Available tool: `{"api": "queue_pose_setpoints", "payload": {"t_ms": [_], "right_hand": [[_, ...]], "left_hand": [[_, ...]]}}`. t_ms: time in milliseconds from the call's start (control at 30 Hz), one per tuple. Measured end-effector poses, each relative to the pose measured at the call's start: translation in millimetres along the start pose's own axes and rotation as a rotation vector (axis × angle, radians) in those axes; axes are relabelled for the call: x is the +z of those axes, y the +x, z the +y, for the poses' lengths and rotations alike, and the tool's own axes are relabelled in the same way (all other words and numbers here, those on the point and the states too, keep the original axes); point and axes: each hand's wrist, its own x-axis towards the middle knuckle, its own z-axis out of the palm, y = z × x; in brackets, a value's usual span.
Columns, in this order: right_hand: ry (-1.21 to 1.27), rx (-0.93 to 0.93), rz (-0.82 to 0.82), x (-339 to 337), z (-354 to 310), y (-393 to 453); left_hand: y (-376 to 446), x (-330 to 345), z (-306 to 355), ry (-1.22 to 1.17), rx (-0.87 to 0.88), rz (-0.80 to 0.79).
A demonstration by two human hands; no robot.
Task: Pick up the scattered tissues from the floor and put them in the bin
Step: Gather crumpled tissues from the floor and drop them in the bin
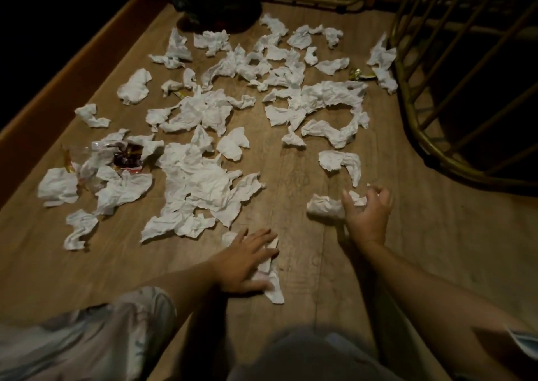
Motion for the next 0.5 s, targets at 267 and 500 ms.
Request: {"api": "queue_pose_setpoints", "payload": {"t_ms": [267,500], "right_hand": [[-0.222,-0.042,-0.068,15.2,59.0,-25.0],[0.017,-0.17,-0.17,32.8,55.7,-39.9]], "left_hand": [[1.8,52.8,28.1,-0.298,-0.45,0.461],[36.5,15.1,37.7,-0.677,-0.69,0.92]]}}
